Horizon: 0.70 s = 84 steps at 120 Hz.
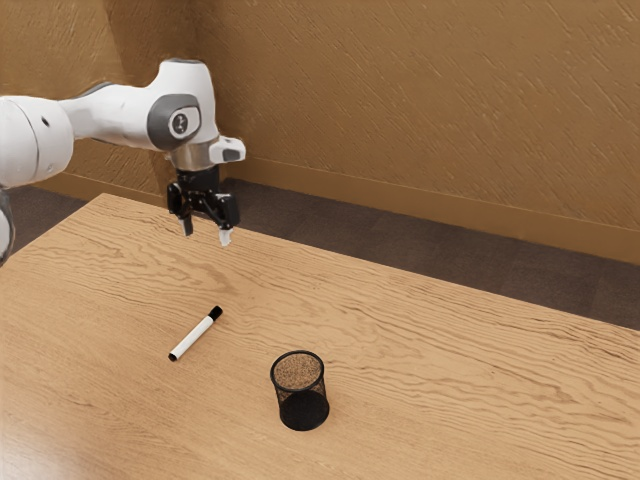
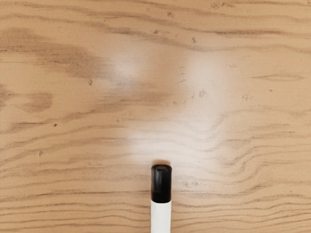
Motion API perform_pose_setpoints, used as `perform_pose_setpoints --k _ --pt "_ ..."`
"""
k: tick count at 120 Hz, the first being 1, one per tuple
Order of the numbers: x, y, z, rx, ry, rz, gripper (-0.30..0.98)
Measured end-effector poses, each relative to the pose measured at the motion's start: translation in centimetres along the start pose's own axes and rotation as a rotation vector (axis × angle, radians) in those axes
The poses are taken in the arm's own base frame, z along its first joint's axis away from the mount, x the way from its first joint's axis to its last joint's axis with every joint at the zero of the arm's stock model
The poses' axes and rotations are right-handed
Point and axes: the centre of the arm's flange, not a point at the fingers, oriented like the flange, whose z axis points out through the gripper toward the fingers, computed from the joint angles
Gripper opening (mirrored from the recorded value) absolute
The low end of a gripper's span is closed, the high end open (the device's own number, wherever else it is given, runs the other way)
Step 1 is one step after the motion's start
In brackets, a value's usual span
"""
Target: Put the marker into the pen holder.
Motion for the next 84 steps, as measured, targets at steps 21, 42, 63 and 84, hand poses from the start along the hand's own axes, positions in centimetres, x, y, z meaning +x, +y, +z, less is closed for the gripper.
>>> perform_pose_setpoints --k 21,42,63,84 --pt "2.3 -0.2 5.8 0.013 0.005 0.005 0.69" --pt "-1.1 0.8 11.3 0.059 -0.027 -0.008 0.69" --pt "-1.7 1.1 13.3 0.038 0.019 0.006 0.69" --pt "-2.5 1.3 13.8 0.033 0.042 0.026 0.69"
